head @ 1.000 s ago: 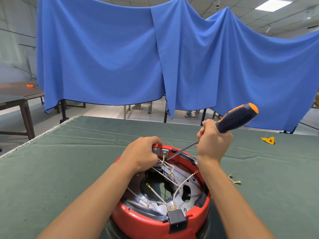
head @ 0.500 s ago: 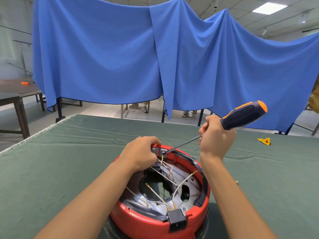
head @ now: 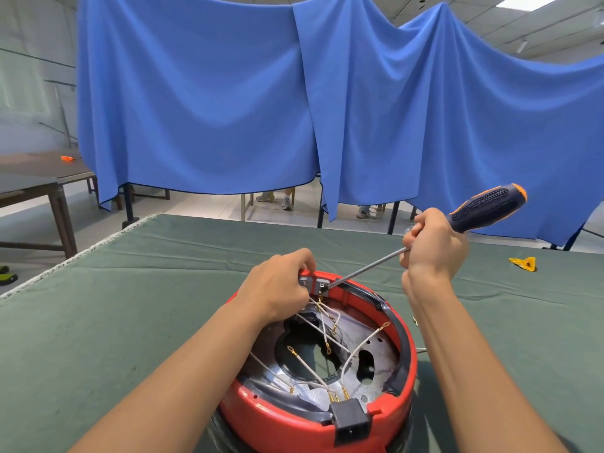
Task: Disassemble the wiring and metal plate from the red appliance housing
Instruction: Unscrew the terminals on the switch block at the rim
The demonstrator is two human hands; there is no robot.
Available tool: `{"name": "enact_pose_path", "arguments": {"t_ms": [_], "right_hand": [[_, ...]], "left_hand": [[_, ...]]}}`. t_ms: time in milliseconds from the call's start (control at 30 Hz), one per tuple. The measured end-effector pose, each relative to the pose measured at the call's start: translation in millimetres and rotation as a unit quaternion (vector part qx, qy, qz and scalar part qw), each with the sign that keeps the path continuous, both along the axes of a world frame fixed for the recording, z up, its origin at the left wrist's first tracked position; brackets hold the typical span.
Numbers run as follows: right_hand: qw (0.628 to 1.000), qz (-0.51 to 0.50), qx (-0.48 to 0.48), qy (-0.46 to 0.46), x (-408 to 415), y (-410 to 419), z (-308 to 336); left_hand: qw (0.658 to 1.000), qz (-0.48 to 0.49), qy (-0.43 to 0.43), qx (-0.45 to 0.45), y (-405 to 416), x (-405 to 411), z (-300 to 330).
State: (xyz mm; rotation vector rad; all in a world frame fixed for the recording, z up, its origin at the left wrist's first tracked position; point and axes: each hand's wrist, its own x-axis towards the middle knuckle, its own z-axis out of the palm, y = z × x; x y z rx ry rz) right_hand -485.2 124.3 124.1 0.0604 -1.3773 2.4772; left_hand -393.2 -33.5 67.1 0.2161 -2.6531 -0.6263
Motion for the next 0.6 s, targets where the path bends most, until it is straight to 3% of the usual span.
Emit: {"name": "enact_pose_path", "arguments": {"t_ms": [333,500,600], "right_hand": [[1.000,0.007,-0.002,0.016,7.6,0.7,3.0],[0.993,0.032,0.059,0.093,25.7,3.6,5.3],[0.988,0.038,0.071,0.135,35.9,1.4,5.1]], "left_hand": [[1.000,-0.015,0.009,0.005,4.2,4.0,4.1],[0.990,-0.017,0.085,-0.109,11.3,16.8,17.4],[0.990,-0.040,-0.013,-0.136,16.2,32.5,29.3]]}}
